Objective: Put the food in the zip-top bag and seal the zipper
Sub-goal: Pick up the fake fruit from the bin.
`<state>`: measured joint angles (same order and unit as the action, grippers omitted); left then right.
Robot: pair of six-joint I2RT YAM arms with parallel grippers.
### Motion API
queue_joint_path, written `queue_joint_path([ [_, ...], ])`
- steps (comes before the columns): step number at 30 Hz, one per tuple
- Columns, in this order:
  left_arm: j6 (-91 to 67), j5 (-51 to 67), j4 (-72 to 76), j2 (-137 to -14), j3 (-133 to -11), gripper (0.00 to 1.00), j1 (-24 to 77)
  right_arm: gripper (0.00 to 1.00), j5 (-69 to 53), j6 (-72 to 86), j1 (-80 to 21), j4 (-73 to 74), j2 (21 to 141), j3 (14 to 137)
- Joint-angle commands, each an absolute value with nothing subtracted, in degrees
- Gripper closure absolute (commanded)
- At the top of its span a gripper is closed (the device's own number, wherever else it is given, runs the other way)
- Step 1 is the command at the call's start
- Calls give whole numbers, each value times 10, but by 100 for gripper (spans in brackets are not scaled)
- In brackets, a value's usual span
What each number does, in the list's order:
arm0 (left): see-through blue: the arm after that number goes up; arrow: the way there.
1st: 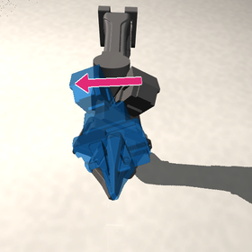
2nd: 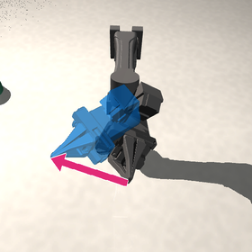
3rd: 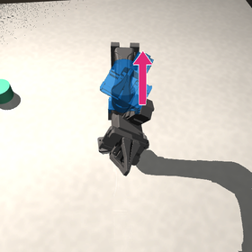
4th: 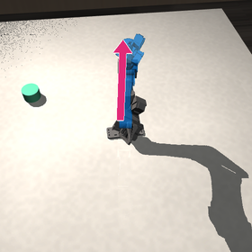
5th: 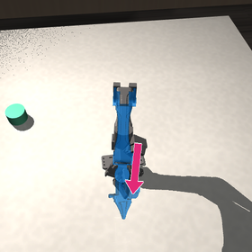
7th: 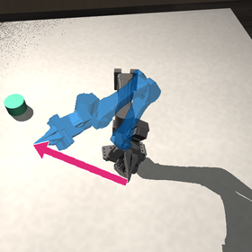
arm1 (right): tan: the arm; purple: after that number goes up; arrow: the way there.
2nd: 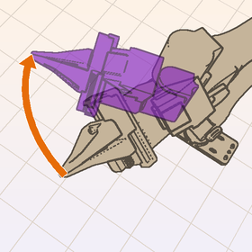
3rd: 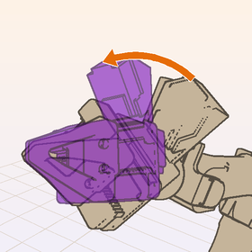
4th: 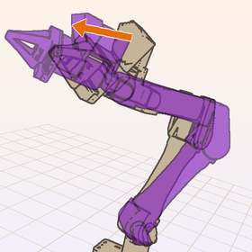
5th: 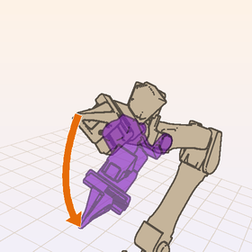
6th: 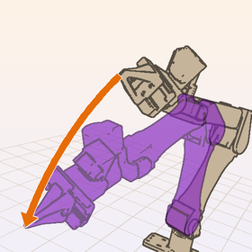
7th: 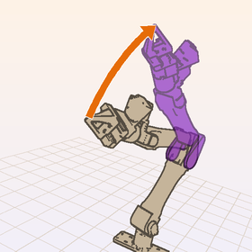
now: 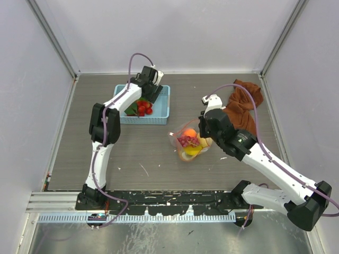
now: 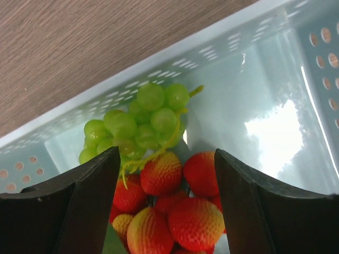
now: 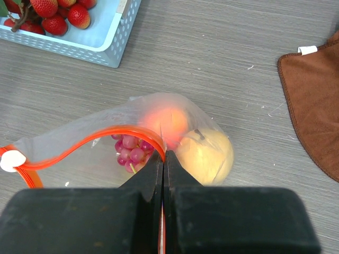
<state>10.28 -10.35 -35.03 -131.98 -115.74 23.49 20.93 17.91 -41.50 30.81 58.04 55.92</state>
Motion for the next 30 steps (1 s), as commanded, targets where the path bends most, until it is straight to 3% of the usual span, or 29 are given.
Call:
queue_joint_path([
  [1, 131, -117, -320, -1345, -1203, 28, 231, 100, 207, 173, -414, 269, 586, 565],
  [8, 141, -112, -320, -1387, -1218, 31, 230, 100, 203, 171, -414, 265, 598, 565],
  [11, 141, -98, -323, -1392, -1218, 37, 230, 100, 201, 172, -414, 263, 598, 564],
  [21, 132, -62, -311, -1342, -1180, 83, 231, 100, 201, 175, -414, 264, 587, 562],
  [27, 118, -48, -302, -1281, -1143, 99, 231, 100, 198, 177, -414, 264, 579, 559],
  [30, 110, -39, -295, -1249, -1125, 100, 233, 100, 198, 178, -414, 264, 575, 559],
])
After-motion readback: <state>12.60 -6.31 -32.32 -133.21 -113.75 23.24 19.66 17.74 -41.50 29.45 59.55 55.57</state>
